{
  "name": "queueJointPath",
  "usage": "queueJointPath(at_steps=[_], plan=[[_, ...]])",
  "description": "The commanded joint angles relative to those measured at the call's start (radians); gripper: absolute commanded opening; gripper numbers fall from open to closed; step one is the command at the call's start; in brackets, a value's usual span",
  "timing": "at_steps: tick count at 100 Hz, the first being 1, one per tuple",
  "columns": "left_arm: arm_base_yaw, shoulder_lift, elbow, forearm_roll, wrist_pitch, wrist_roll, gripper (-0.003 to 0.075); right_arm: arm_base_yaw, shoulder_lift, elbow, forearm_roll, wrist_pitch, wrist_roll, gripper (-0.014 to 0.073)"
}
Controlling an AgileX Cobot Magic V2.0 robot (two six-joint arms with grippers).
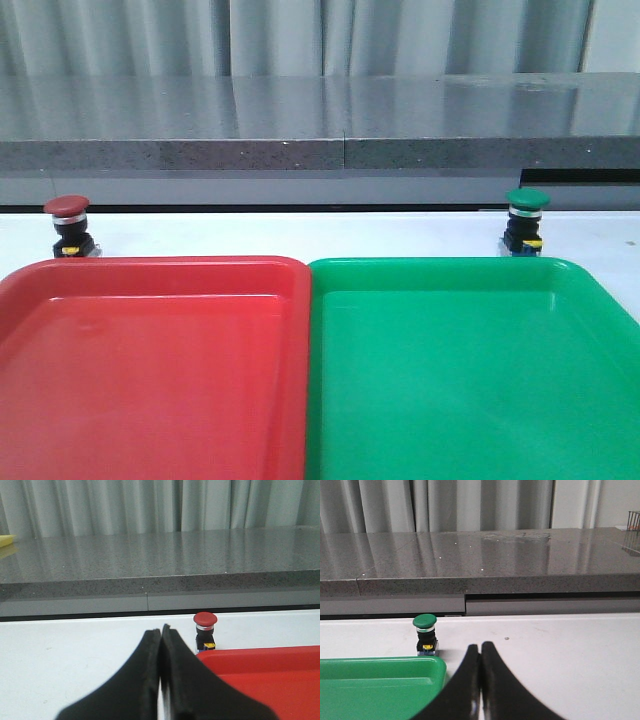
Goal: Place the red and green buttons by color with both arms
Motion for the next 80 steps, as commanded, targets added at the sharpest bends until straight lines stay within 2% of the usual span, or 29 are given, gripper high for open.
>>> queueJointPath(at_steps=[1, 62, 80], plan=[[-0.005, -0.032, 0.011, -0.001, -0.081, -0.007, -0.0020, 0.001, -0.020, -0.019, -0.010, -0.071, -0.007, -0.0064], [-0.005, -0.032, 0.011, 0.001, -0.087, -0.007, -0.0020, 0.001, -0.020, -0.019, -0.010, -0.071, -0.007, -0.0064], [-0.005, -0.032, 0.011, 0.001, -0.154, -0.007, -0.0020, 0.001, -0.020, -0.019, -0.010, -0.071, -0.007, -0.0064]])
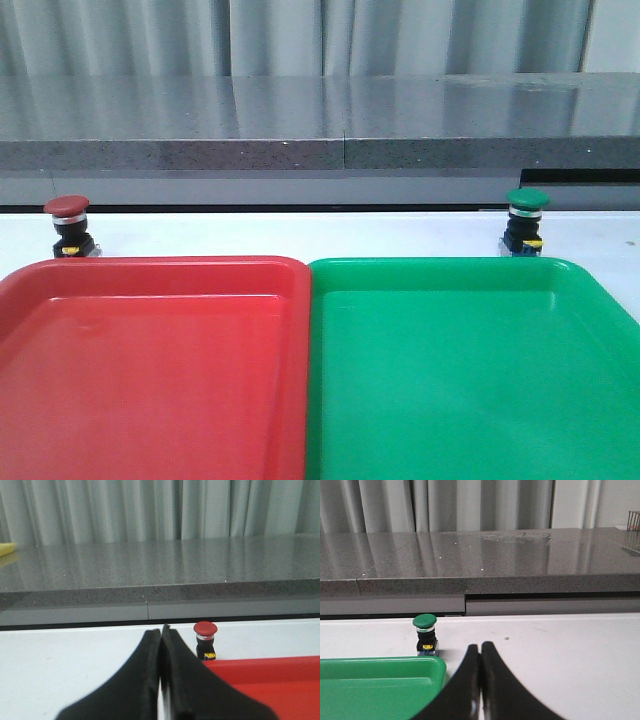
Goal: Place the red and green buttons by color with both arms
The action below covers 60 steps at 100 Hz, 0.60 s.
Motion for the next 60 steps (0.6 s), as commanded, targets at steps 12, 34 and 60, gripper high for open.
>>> queueJointPath(at_steps=[12, 34, 60], plan=[[-0.005, -0.032, 0.011, 0.003, -0.129, -0.007, -0.0020, 0.001, -0.020, -0.019, -0.009, -0.071, -0.007, -0.0064], [-0.005, -0.027, -0.022, -0.056, -0.129, -0.007, -0.0021, 0.001, -0.020, -0.019, -0.009, -0.071, -0.007, -0.0064], [-0.005, 0.045, -0.151, -0.121, -0.084, -0.007, -0.0021, 0.001, -0.020, -0.019, -0.009, -0.071, -0.007, -0.0064]])
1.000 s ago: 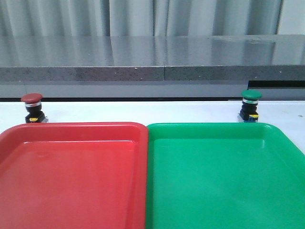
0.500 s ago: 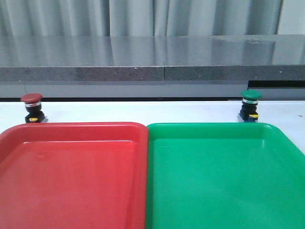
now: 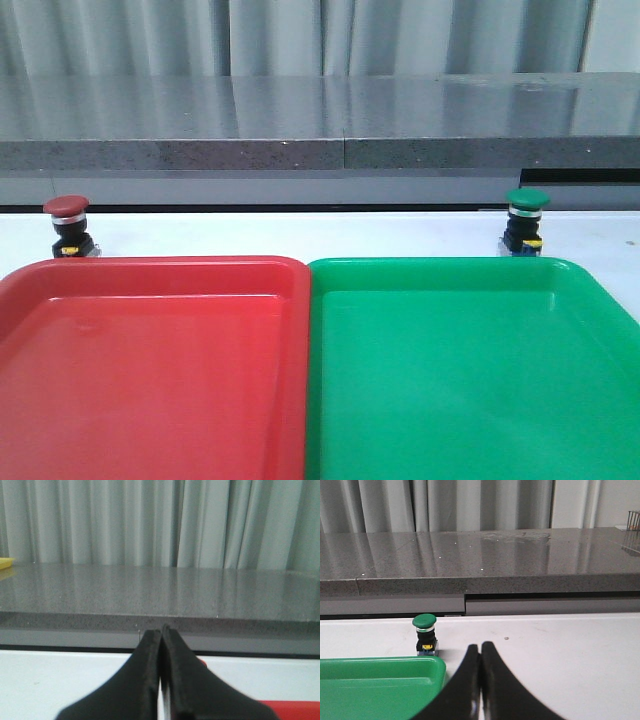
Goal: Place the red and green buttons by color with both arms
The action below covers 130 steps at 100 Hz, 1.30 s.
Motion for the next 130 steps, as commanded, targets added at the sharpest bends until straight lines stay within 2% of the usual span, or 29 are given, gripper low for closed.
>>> queueJointPath(at_steps=[1, 23, 69, 102, 109, 116, 126, 130], plan=[[-0.005, 0.043, -0.080, -0.034, -0.072, -0.007, -0.0021, 0.001, -0.020, -0.019, -0.009, -0.071, -0.007, -0.0064], [-0.005, 0.166, -0.205, -0.034, 0.015, -0.007, -0.0021, 0.001, -0.020, -0.019, -0.009, -0.071, -0.007, -0.0064], [-0.005, 0.400, -0.386, -0.033, -0.021, -0.007, -0.0020, 0.001, -0.020, -0.019, -0.009, -0.071, -0.007, -0.0064], [-0.005, 0.614, -0.554, -0.033, 0.163, -0.007, -0.0002, 0.001, -0.020, -0.019, -0.009, -0.071, -0.007, -0.0064], [-0.005, 0.651, -0.583, -0.033, 0.165, -0.007, 0.0067, 0.001, -0.020, -0.019, -0.009, -0.071, -0.007, -0.0064], [-0.005, 0.686, -0.608, -0.033, 0.169, -0.007, 0.0192, 0.001, -0.020, -0.019, -0.009, -0.071, -0.007, -0.0064], [-0.005, 0.727, -0.630, -0.033, 0.169, -0.007, 0.0452, 0.001, -0.020, -0.019, -0.009, -0.071, -0.007, -0.0064], [-0.005, 0.744, -0.638, -0.033, 0.169, -0.007, 0.0528, 0.001, -0.020, -0.019, -0.009, -0.071, -0.007, -0.0064]])
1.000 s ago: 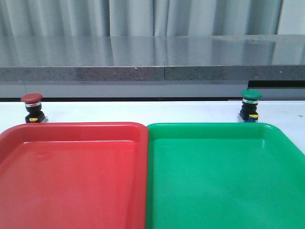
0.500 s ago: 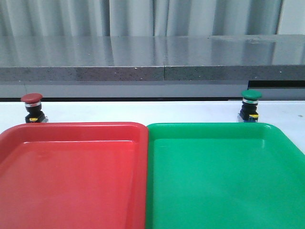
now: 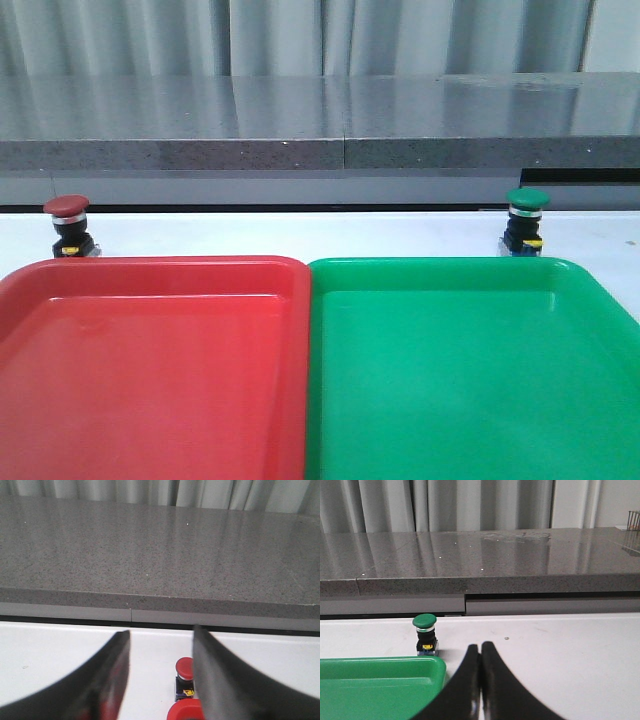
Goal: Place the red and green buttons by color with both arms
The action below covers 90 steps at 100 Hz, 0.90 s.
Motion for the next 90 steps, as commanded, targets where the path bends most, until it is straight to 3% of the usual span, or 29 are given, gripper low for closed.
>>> queueJointPath(at_steps=[1, 10, 57, 90], plan=[[-0.005, 0.034, -0.052, -0.009, -0.065, -0.007, 0.0552, 0.001, -0.020, -0.019, -0.009, -0.071, -0.007, -0.0064], [-0.005, 0.075, -0.068, -0.034, -0.044, -0.007, 0.0620, 0.001, -0.020, -0.019, -0.009, -0.071, -0.007, -0.0064], [-0.119, 0.449, -0.345, -0.048, 0.319, -0.006, 0.0619, 0.001, -0.020, -0.019, -0.009, -0.071, -0.007, -0.0064], [-0.122, 0.762, -0.566, -0.067, 0.491, -0.006, 0.0619, 0.001, -0.020, -0.019, -0.009, -0.071, -0.007, -0.0064]])
